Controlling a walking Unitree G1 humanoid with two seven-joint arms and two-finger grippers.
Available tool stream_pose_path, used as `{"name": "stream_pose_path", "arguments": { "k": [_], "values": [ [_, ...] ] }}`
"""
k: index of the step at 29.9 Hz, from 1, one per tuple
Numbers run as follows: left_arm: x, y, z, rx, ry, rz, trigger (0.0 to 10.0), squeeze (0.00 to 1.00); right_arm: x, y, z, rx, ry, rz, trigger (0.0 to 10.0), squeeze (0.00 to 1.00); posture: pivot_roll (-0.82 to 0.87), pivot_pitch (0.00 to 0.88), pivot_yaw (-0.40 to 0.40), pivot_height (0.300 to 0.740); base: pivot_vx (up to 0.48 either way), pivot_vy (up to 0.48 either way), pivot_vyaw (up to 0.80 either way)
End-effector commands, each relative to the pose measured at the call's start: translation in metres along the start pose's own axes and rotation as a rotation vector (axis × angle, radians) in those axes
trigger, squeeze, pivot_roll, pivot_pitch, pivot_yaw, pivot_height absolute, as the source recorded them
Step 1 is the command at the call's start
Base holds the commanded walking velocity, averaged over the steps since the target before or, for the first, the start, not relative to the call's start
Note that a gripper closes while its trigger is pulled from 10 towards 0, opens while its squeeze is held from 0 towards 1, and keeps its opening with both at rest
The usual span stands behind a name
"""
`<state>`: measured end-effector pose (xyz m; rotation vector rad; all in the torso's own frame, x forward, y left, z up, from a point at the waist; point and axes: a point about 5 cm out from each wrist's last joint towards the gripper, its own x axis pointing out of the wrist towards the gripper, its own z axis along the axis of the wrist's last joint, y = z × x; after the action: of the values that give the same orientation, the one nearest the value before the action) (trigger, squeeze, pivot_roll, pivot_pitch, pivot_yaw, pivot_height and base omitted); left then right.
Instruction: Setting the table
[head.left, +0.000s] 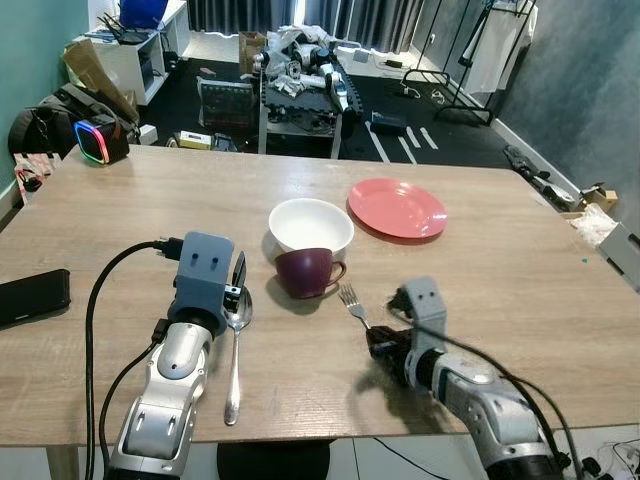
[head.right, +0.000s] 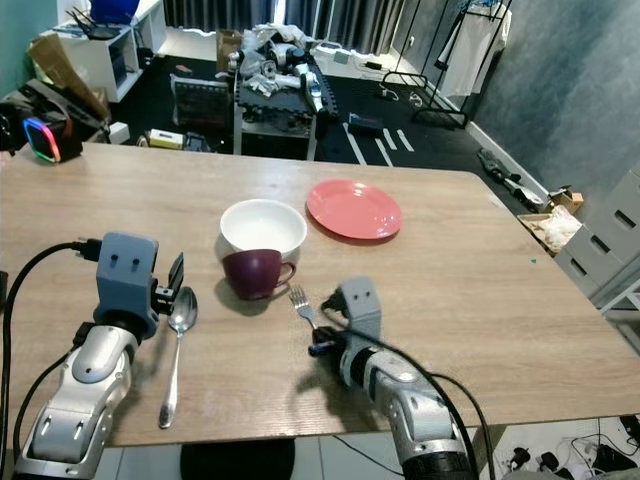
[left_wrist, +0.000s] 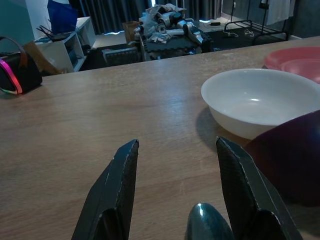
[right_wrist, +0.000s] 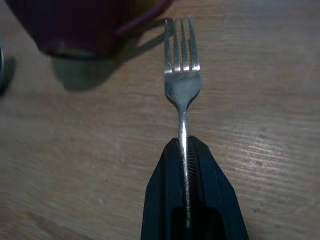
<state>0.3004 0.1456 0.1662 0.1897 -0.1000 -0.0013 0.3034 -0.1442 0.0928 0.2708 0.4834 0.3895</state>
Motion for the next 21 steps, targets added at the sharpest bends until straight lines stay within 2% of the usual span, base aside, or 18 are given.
{"name": "stream_pose_path", "arguments": {
  "k": [1,2,3,4,5,7,10,11,12,16,17,20,21],
  "values": [
    [-0.002,-0.001,-0.003,-0.004,0.018,0.002,10.0,0.00,-0.007,-0.008,0.011,0.079,-0.078,-0.027,0.0,0.00,0.00,0.000,-0.041,0.740,0.000,0.000,0.00],
    [-0.002,-0.001,-0.003,-0.004,0.018,0.002,10.0,0.00,-0.007,-0.008,0.011,0.079,-0.078,-0.027,0.0,0.00,0.00,0.000,-0.041,0.740,0.000,0.000,0.00],
    [-0.001,-0.002,-0.002,-0.004,0.017,-0.005,10.0,0.00,-0.014,-0.006,0.038,0.104,-0.220,-0.011,0.0,0.00,-0.01,0.000,-0.036,0.740,0.000,0.000,0.00],
    [0.001,-0.003,-0.001,-0.004,0.014,-0.009,10.0,0.00,-0.017,-0.005,0.048,0.095,-0.264,-0.004,0.0,0.00,-0.01,0.000,-0.035,0.740,0.000,0.000,0.00],
    [0.002,-0.003,-0.001,-0.004,0.012,-0.011,10.0,0.00,-0.019,-0.005,0.050,0.039,-0.272,-0.002,0.0,0.00,-0.01,0.000,-0.031,0.740,0.000,0.000,0.00],
    [0.002,-0.003,-0.001,-0.004,0.012,-0.011,10.0,0.00,-0.020,-0.005,0.050,0.024,-0.272,-0.002,0.0,0.00,-0.01,0.000,-0.031,0.740,0.000,0.000,0.00],
    [0.002,-0.003,0.000,-0.002,0.010,-0.013,10.0,0.00,-0.021,-0.008,0.045,-0.031,-0.240,-0.016,0.0,0.00,-0.01,0.000,-0.031,0.740,0.000,0.000,0.00],
    [0.002,-0.002,0.000,-0.002,0.011,-0.012,10.0,0.00,-0.023,-0.011,0.041,-0.095,-0.220,-0.030,0.0,0.00,-0.01,0.000,-0.032,0.740,0.000,0.000,0.00],
    [0.002,-0.002,0.000,-0.002,0.011,-0.012,10.0,0.00,-0.023,-0.011,0.041,-0.095,-0.220,-0.030,0.0,0.00,-0.01,0.000,-0.032,0.740,0.000,0.000,0.00],
    [0.001,-0.003,-0.002,-0.005,0.015,-0.011,10.0,0.00,-0.026,-0.020,0.028,-0.247,-0.131,-0.052,0.0,0.00,-0.01,0.000,-0.031,0.740,0.000,0.000,0.00],
    [0.001,-0.003,-0.002,-0.005,0.015,-0.011,10.0,0.00,-0.026,-0.020,0.028,-0.247,-0.131,-0.052,0.0,0.00,-0.01,0.000,-0.031,0.740,0.000,0.000,0.00],
    [0.002,-0.003,-0.001,-0.005,0.015,-0.013,10.0,0.00,-0.028,-0.033,0.014,-0.346,-0.054,-0.095,0.0,0.00,-0.01,0.000,-0.031,0.740,0.000,0.000,0.00],
    [0.002,-0.003,-0.001,-0.005,0.015,-0.013,10.0,0.00,-0.028,-0.033,0.014,-0.346,-0.054,-0.095,0.0,0.00,-0.01,0.000,-0.031,0.740,0.000,0.000,0.00]
  ]
}}
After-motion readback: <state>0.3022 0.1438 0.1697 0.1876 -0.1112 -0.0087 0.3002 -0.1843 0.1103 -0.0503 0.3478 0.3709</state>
